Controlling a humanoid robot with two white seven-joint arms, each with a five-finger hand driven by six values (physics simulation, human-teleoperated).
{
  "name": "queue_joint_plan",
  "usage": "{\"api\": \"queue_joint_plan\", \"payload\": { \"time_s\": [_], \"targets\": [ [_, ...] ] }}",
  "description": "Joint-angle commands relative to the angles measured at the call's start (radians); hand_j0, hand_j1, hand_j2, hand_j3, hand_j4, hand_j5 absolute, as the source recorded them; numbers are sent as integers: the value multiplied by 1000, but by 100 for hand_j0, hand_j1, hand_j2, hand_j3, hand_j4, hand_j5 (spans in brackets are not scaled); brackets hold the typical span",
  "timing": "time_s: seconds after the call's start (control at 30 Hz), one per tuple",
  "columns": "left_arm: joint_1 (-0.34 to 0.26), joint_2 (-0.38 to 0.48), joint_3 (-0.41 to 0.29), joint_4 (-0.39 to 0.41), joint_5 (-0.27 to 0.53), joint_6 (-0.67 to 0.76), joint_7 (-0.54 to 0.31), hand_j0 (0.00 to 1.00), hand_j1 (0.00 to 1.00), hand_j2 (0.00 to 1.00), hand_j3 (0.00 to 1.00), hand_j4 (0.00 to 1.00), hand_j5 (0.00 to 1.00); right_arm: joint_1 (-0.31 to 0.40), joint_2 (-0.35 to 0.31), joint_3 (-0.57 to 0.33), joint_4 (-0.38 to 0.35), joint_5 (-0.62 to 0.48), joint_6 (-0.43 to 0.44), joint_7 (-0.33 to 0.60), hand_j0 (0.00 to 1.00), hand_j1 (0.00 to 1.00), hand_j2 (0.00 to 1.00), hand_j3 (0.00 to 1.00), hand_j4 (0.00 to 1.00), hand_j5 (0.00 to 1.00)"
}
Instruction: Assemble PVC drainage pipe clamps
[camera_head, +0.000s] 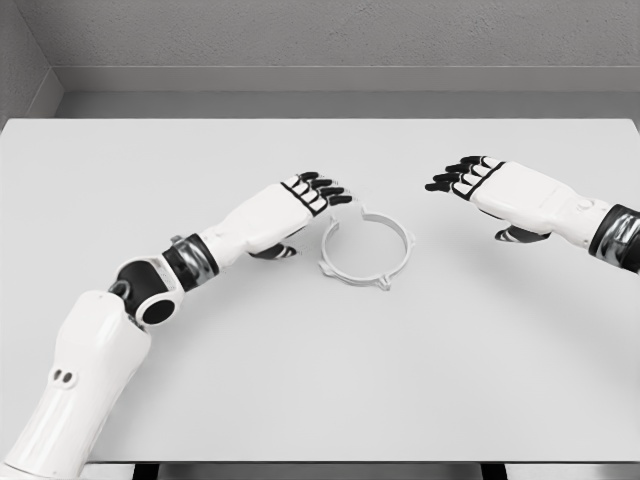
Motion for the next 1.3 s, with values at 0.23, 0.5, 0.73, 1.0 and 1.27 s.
{"api": "queue_joint_plan", "payload": {
  "time_s": [0.23,0.5,0.73,1.0,1.27],
  "targets": [
    [61,55,-1,-127,26,1,1,100,100,100,100,100,100,0,-5,-2,-2,-3,1,-1,100,100,100,100,100,100],
    [55,20,-87,-101,3,1,-2,100,100,100,100,100,100,0,-3,-2,-2,-3,1,1,100,100,100,100,100,100],
    [40,-5,-99,-50,-4,1,0,100,100,100,100,100,100,0,-3,-4,0,-2,1,-1,100,100,100,100,100,100],
    [12,-46,-101,-4,-15,1,0,100,100,100,100,100,100,2,-8,-4,-2,-3,1,-1,100,100,100,100,100,100],
    [-11,-62,-104,28,-15,1,-2,100,100,100,100,100,100,2,-8,-4,0,-3,1,-2,100,100,100,100,100,100]
  ]
}}
